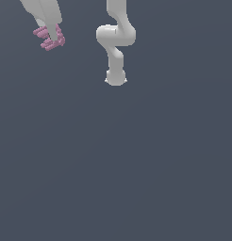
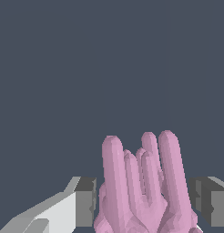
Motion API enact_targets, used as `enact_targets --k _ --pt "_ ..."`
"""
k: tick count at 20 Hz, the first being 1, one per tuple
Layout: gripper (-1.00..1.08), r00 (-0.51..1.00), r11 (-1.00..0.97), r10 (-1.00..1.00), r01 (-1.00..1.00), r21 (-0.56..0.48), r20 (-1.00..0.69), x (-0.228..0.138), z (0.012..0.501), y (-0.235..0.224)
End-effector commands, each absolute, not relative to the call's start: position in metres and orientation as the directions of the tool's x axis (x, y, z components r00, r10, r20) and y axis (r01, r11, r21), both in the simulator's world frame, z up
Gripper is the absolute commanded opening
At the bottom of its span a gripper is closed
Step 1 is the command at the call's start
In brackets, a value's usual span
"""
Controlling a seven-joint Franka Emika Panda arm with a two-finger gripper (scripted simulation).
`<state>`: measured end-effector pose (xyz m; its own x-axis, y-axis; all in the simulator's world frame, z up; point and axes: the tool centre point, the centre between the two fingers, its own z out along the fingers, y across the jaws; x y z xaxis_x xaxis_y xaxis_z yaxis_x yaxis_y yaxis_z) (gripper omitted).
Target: Pick up the object and move it to a goal position.
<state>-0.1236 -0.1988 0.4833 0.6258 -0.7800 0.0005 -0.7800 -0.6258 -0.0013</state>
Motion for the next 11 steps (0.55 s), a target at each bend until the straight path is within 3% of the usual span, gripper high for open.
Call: enact_targets --k 1,11 --pt "-1.0 0.627 -0.627 -0.779 -0.779 0.0 0.0 -0.128 0.495 -0.202" --pt "-1.0 0.627 -0.627 -0.779 -0.779 0.0 0.0 -0.13 0.507 -0.205"
